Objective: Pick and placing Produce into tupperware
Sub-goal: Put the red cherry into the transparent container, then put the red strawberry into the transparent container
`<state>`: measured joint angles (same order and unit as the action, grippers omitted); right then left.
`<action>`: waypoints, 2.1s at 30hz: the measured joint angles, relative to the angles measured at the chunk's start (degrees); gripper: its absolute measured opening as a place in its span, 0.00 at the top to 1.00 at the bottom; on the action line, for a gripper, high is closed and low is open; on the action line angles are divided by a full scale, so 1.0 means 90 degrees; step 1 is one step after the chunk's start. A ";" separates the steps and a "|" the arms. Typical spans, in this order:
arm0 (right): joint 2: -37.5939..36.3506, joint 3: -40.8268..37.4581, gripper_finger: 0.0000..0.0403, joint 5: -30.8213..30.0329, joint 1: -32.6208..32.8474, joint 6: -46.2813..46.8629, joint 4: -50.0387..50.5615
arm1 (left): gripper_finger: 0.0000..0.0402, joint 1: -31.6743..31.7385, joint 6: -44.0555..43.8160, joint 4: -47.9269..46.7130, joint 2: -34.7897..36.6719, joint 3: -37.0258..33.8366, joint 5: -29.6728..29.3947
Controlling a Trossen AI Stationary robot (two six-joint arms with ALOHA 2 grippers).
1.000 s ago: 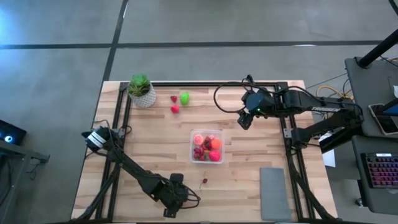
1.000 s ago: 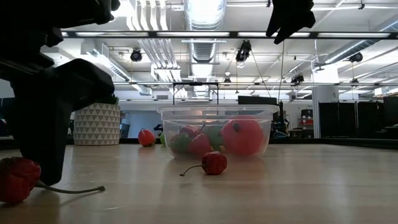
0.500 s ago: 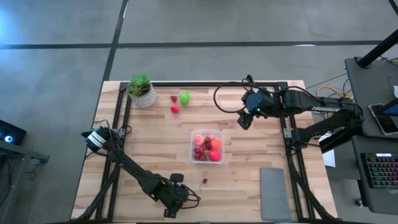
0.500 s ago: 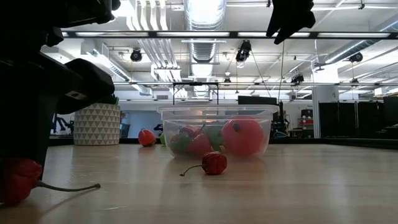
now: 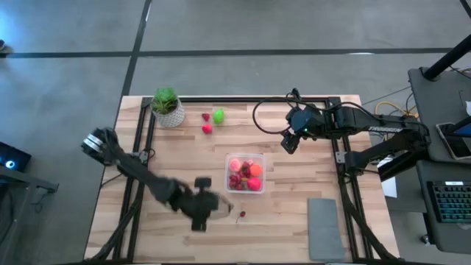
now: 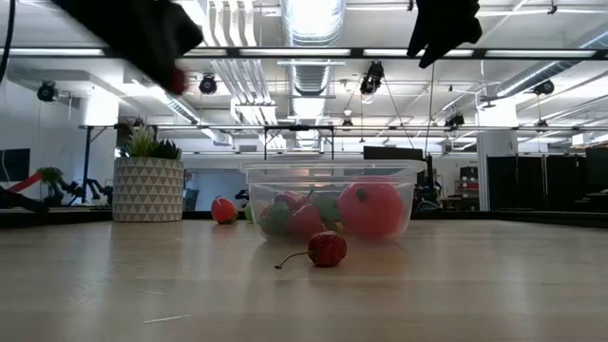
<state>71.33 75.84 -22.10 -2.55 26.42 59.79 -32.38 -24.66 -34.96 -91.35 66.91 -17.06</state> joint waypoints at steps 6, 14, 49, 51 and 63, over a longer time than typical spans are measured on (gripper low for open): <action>0.0000 -0.0078 0.40 0.0241 0.0006 0.0155 -0.0006 | 0.90 0.1658 0.1141 0.0085 0.0557 -0.0080 0.1047; 0.0000 -0.0371 0.39 0.0712 0.0056 0.0628 0.0000 | 0.89 0.3370 0.1493 0.1073 0.0019 0.0013 0.1894; 0.0005 -0.1815 0.35 0.1451 0.1127 0.1457 -0.2415 | 0.40 0.4675 0.0292 -0.2140 0.1327 -0.0151 -0.0945; 0.0005 -0.1815 0.36 0.1302 0.1129 0.1754 -0.2432 | 0.40 0.5287 -0.0449 -0.2097 0.1105 -0.0144 -0.0491; 0.0005 -0.1818 0.36 0.1258 0.1134 0.2398 -0.2439 | 0.40 0.6827 -0.1389 -0.1427 -0.0040 -0.0162 0.1150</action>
<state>71.37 59.48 -10.78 7.66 48.01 37.84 29.06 -37.17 -47.81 -91.71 65.46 -6.71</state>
